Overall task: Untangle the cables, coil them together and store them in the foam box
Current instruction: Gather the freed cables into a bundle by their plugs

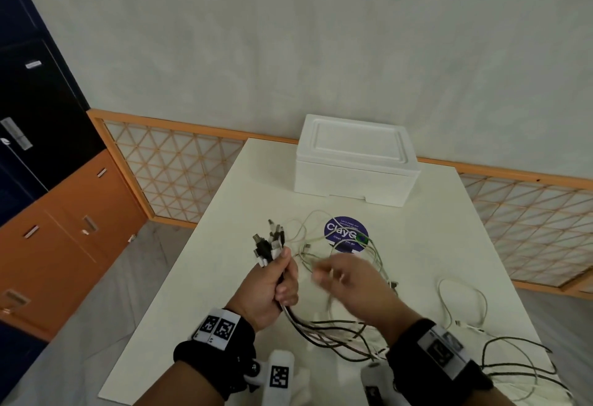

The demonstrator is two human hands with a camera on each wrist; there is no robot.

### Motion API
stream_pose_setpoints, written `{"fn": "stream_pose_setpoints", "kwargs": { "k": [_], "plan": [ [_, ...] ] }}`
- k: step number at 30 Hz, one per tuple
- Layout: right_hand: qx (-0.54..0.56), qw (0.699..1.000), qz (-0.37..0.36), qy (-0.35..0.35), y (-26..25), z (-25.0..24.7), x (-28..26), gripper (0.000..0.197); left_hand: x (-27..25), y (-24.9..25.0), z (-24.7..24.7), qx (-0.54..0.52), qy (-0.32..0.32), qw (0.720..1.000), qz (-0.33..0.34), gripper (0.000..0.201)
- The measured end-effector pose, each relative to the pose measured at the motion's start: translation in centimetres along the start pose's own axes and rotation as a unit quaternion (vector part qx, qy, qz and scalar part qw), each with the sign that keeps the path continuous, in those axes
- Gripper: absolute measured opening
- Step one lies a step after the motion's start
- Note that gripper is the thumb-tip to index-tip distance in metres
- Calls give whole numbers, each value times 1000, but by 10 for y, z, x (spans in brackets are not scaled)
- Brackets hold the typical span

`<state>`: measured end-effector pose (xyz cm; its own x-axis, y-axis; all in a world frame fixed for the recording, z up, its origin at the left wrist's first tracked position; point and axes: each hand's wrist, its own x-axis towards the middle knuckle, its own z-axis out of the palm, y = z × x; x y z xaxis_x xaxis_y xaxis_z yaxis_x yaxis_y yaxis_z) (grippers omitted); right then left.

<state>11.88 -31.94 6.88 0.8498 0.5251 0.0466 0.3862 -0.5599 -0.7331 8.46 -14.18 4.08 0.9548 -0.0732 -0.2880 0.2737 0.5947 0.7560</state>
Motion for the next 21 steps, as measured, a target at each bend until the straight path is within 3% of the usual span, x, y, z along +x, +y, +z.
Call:
{"fn": "stream_pose_setpoints", "kwargs": {
  "k": [1, 3, 6, 8, 11, 15, 17, 19, 21],
  "plan": [
    [89, 995, 22, 33, -5, -5, 8, 23, -2, -2, 1, 26, -36, 999, -11, 47],
    [217, 974, 62, 22, -16, -9, 26, 32, -6, -5, 6, 79, -106, 991, -28, 50],
    [278, 957, 78, -31, -28, -4, 43, 35, -9, -7, 11, 132, -156, 978, -38, 51],
    [275, 960, 61, -11, -33, 1, 46, 25, -10, -5, 9, 141, -143, 979, -39, 46],
    [173, 985, 23, 17, -35, 5, 43, 21, -12, -3, 5, 133, -108, 985, -35, 34],
    [107, 994, -34, 5, -46, 12, 31, 22, -14, -8, -2, 104, -85, 990, -33, 56],
    [64, 995, -72, 8, -55, 15, 28, 24, -17, -9, 2, 112, -76, 990, -30, 38],
    [58, 995, -77, 13, -58, 19, 29, 30, -18, -8, 7, 92, -55, 994, -29, 27],
    [127, 991, -36, -12, -52, 27, 28, 58, -15, -4, 11, 47, -32, 998, -16, 25]
  ]
}}
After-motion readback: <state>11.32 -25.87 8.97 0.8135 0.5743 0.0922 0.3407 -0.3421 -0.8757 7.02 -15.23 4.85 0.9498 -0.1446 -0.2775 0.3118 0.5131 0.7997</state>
